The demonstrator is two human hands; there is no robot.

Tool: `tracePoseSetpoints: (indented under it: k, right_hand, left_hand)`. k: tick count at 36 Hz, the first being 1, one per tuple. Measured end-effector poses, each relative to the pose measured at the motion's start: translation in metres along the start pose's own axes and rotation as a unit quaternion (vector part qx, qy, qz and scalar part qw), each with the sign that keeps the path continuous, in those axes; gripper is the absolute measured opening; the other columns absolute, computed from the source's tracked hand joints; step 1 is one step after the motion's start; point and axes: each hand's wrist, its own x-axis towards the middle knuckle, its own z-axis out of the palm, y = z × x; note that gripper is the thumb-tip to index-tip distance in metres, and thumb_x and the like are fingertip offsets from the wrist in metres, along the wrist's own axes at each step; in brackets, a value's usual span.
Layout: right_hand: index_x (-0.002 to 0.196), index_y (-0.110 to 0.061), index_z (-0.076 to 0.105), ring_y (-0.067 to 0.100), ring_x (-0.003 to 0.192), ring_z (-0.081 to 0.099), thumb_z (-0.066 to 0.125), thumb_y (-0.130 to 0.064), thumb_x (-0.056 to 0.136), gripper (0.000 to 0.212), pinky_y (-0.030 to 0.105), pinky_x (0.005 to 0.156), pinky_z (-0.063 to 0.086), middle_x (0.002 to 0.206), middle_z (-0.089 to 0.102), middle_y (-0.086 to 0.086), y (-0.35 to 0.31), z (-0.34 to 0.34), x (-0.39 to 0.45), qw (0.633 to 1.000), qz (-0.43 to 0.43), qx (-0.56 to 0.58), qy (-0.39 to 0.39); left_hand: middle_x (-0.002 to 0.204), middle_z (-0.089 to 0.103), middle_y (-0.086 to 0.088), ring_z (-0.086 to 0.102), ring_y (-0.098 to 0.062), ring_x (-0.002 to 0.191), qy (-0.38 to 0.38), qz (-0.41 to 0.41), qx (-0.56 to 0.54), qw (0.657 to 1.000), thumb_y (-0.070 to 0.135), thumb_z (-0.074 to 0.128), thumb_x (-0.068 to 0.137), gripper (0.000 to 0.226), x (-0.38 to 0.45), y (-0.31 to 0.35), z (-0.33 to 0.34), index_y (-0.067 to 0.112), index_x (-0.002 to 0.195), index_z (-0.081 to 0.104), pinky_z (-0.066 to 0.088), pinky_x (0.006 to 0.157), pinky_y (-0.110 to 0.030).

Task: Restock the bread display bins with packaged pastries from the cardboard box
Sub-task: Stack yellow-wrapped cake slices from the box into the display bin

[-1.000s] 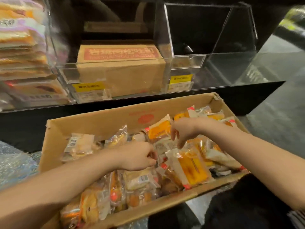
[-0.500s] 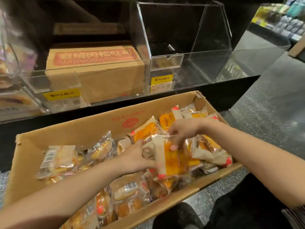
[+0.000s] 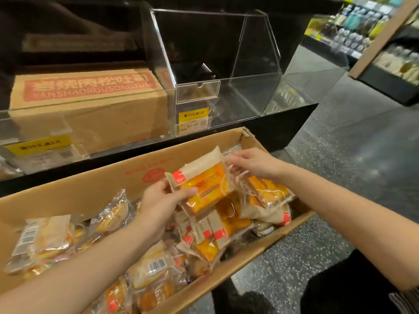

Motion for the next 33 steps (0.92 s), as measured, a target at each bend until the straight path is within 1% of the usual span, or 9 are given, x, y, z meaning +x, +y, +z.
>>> tracePoseSetpoints:
  k: [1, 3, 5, 6, 12, 18, 24, 30, 33]
  right_hand:
    - [0.103, -0.013, 0.066, 0.019, 0.094, 0.064, 0.051, -0.035, 0.098, 0.027, 0.03, 0.079, 0.052, 0.099, 0.067, 0.004, 0.004, -0.003, 0.002, 0.994, 0.007, -0.102, 0.049]
    - [0.097, -0.014, 0.063, 0.02, 0.085, 0.063, 0.052, -0.025, 0.096, 0.015, 0.032, 0.073, 0.051, 0.088, 0.062, 0.003, 0.013, -0.011, 0.004, 0.937, 0.075, -0.319, 0.117]
    - [0.101, -0.013, 0.061, 0.019, 0.083, 0.06, 0.056, -0.025, 0.093, 0.015, 0.031, 0.071, 0.048, 0.082, 0.056, 0.001, 0.019, -0.017, 0.001, 0.878, 0.162, -0.439, 0.097]
    - [0.106, -0.013, 0.06, 0.02, 0.086, 0.059, 0.06, -0.028, 0.091, 0.021, 0.031, 0.073, 0.047, 0.084, 0.055, 0.001, 0.02, -0.02, 0.0, 0.869, 0.198, -0.448, 0.073]
    - [0.141, -0.009, 0.039, 0.031, 0.122, 0.052, 0.074, -0.029, 0.083, 0.07, 0.039, 0.098, 0.048, 0.134, 0.051, 0.013, 0.019, -0.028, 0.009, 0.927, 0.283, -0.246, -0.012]
    - [0.143, -0.011, 0.034, 0.031, 0.12, 0.053, 0.08, -0.037, 0.075, 0.086, 0.04, 0.098, 0.047, 0.131, 0.051, 0.013, 0.018, -0.03, 0.016, 0.935, 0.293, -0.196, -0.041]
    - [0.139, -0.009, 0.041, 0.03, 0.121, 0.051, 0.083, -0.032, 0.071, 0.083, 0.04, 0.098, 0.044, 0.131, 0.052, 0.011, 0.004, -0.03, 0.016, 0.953, 0.239, -0.185, 0.007]
    - [0.116, -0.014, 0.055, 0.018, 0.09, 0.059, 0.088, -0.042, 0.059, 0.071, 0.032, 0.078, 0.053, 0.097, 0.058, 0.001, -0.029, -0.029, 0.01, 0.96, 0.118, -0.25, 0.052]
    - [0.094, -0.012, 0.059, 0.012, 0.074, 0.055, 0.083, -0.052, 0.061, 0.057, 0.024, 0.062, 0.046, 0.082, 0.059, 0.0, -0.046, -0.025, 0.008, 0.965, 0.039, -0.254, 0.043]
  left_hand:
    - [0.093, 0.074, -0.008, 0.071, -0.026, 0.089, -0.001, 0.001, -0.003, 1.0, 0.005, 0.079, 0.072, 0.027, 0.0, 0.0, 0.002, 0.012, 0.095, 0.067, 0.055, 0.086, -0.043]
    - [0.095, 0.075, -0.007, 0.071, -0.023, 0.089, -0.006, 0.001, -0.007, 1.0, 0.005, 0.076, 0.075, 0.026, -0.001, 0.0, 0.005, 0.014, 0.097, 0.066, 0.056, 0.082, -0.039]
    - [0.094, 0.075, -0.006, 0.071, -0.022, 0.088, -0.008, 0.002, -0.005, 1.0, 0.006, 0.075, 0.077, 0.024, 0.0, -0.001, 0.007, 0.015, 0.097, 0.066, 0.056, 0.08, -0.036]
    - [0.093, 0.075, -0.005, 0.071, -0.021, 0.087, -0.007, 0.005, -0.002, 1.0, 0.007, 0.075, 0.077, 0.023, 0.0, -0.001, 0.007, 0.015, 0.097, 0.066, 0.056, 0.078, -0.035]
    - [0.093, 0.075, -0.002, 0.072, -0.017, 0.084, -0.01, 0.022, 0.025, 0.999, 0.014, 0.074, 0.079, 0.026, -0.002, -0.001, 0.008, 0.014, 0.104, 0.067, 0.056, 0.072, -0.032]
    - [0.096, 0.075, -0.006, 0.072, -0.022, 0.09, 0.01, 0.018, -0.004, 1.0, 0.011, 0.072, 0.08, 0.03, 0.0, 0.0, 0.003, 0.009, 0.109, 0.066, 0.056, 0.085, -0.042]
    - [0.095, 0.073, -0.005, 0.071, -0.008, 0.073, 0.043, 0.046, -0.04, 0.997, 0.005, 0.074, 0.077, 0.038, 0.005, 0.002, -0.002, 0.007, 0.113, 0.061, 0.053, 0.053, -0.016]
    - [0.084, 0.075, -0.01, 0.071, -0.017, 0.069, 0.061, 0.071, -0.055, 0.994, 0.013, 0.07, 0.083, 0.025, 0.009, 0.011, -0.011, 0.006, 0.107, 0.067, 0.059, 0.06, -0.027]
    - [0.088, 0.074, -0.011, 0.071, -0.02, 0.073, 0.07, 0.092, -0.048, 0.992, 0.018, 0.067, 0.087, 0.024, 0.008, 0.017, -0.018, 0.008, 0.108, 0.067, 0.059, 0.063, -0.03]
